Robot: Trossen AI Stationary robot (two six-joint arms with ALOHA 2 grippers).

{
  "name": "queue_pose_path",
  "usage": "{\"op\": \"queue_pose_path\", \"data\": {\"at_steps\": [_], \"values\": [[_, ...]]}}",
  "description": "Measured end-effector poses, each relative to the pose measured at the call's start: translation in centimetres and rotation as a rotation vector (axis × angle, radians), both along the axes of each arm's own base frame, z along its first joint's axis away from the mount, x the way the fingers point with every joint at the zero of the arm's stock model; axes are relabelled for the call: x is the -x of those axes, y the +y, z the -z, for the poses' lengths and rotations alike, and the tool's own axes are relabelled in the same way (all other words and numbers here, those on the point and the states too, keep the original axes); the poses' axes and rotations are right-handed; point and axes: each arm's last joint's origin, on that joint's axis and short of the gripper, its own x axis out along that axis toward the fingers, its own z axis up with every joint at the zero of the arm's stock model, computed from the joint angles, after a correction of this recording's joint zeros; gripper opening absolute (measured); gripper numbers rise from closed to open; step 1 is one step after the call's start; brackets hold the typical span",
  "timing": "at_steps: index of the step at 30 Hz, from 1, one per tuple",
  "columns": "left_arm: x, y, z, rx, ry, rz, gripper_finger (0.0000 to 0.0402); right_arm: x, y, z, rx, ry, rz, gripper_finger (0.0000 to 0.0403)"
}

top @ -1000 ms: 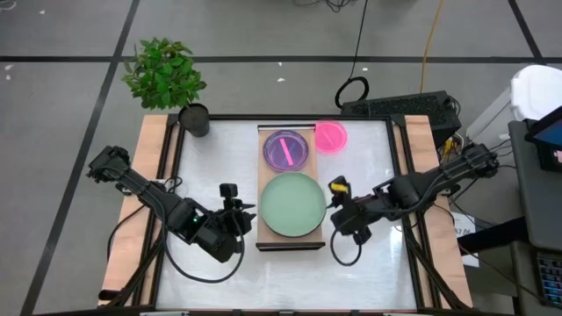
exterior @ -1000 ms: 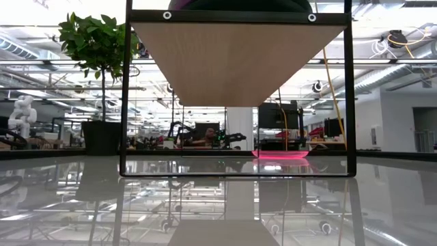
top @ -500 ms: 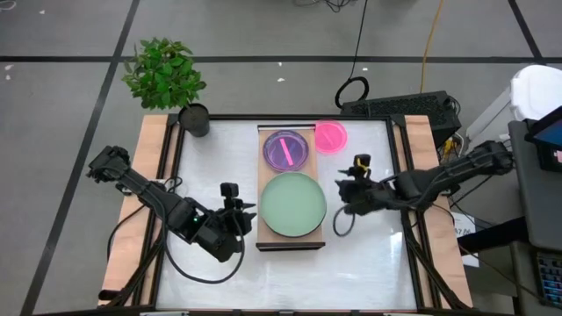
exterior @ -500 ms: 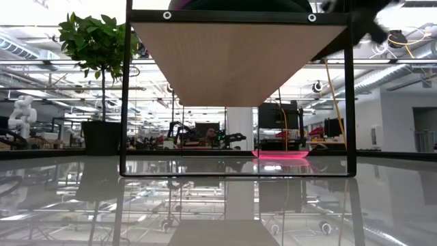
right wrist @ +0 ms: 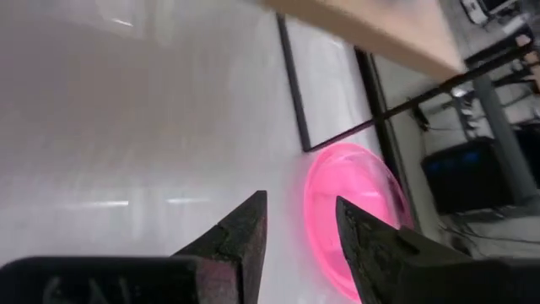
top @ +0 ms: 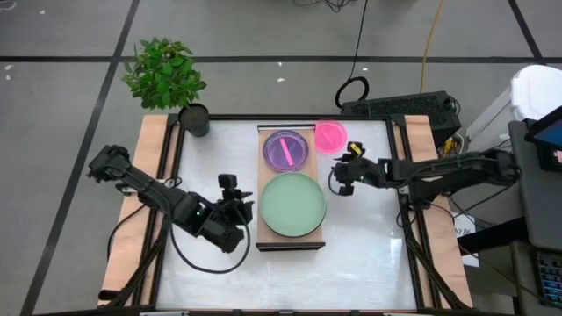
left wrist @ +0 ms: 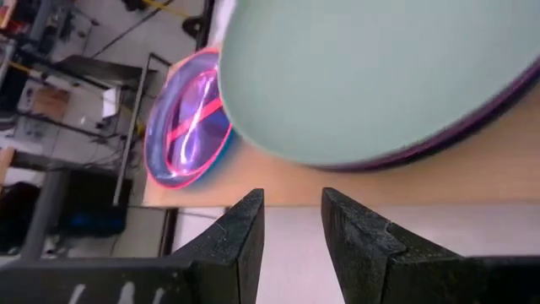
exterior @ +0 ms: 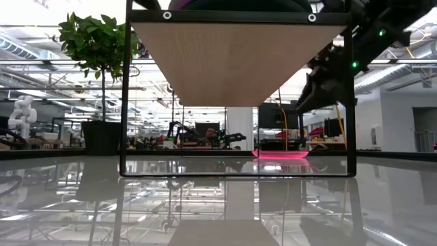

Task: Place and stack plates onto a shelf
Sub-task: Stack the pink plate on top of the pink plate

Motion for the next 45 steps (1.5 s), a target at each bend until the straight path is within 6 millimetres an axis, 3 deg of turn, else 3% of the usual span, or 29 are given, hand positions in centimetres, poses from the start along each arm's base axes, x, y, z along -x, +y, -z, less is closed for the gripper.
{"op": "queue_pose_path", "data": {"at_steps": [7, 22, 36, 45], "values": [[1.4, 1.7, 2.1, -0.013, 0.015, -0.059, 0.0127, 0.9, -2.5, 1.4, -0.019, 0.005, 0.06, 0.0123], [5.4, 5.0, 4.4, 0.2, -0.256, -0.024, 0.0126, 0.7, -6.2, 4.1, -0.078, 0.124, 0.041, 0.0123], [5.5, 5.3, 4.9, 0.294, -0.279, -0.061, 0.0126, 0.2, -8.9, 7.2, -0.031, 0.222, 0.062, 0.0123], [5.6, 5.3, 4.9, 0.307, -0.287, -0.07, 0.0126, 0.4, -9.3, 7.5, -0.047, 0.225, 0.09, 0.0123]]}}
